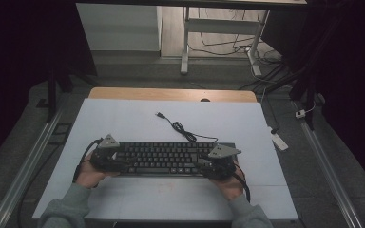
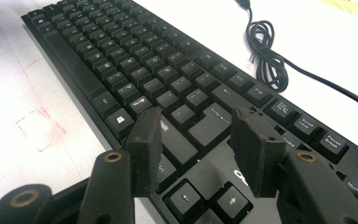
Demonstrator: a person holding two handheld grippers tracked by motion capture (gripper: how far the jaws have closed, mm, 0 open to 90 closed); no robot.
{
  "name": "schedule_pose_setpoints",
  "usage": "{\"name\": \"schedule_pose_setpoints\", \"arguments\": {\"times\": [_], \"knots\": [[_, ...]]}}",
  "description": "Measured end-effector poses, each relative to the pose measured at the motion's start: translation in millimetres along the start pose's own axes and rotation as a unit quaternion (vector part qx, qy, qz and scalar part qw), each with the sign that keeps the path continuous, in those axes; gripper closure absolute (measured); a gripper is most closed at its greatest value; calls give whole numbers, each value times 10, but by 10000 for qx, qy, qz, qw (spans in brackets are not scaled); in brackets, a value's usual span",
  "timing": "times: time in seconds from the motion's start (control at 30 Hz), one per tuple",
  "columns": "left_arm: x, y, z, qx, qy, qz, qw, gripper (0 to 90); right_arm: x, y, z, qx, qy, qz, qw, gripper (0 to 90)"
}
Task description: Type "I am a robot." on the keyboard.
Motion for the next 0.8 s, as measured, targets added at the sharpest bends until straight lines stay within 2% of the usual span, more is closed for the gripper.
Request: {"name": "schedule_pose_setpoints", "arguments": {"times": [0.27, 0.5, 0.67, 0.8], "knots": [[-67, 13, -24, -31, 68, 79, 9999, 267, 5, 1, 0, 3, -16, -2, 10000, 535], [-167, 32, -41, -46, 124, 251, 9996, 294, 8, 4, 1, 4, -8, -5, 10000, 535], [-242, 70, -27, 15, 215, 374, 9991, 357, 1, 3, 6, 15, -23, 3, 10000, 534], [-302, 108, -4, 78, 302, 475, 9984, 456, 1, 4, 10, 31, -13, 9, 10000, 532]]}}
Point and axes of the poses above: each handheld gripper's, and its own axes: y roughly forward along the jaws, z roughly out of its underside, x roughly to its left, the point moved 10 cm from there along y, roughly forward along the jaws
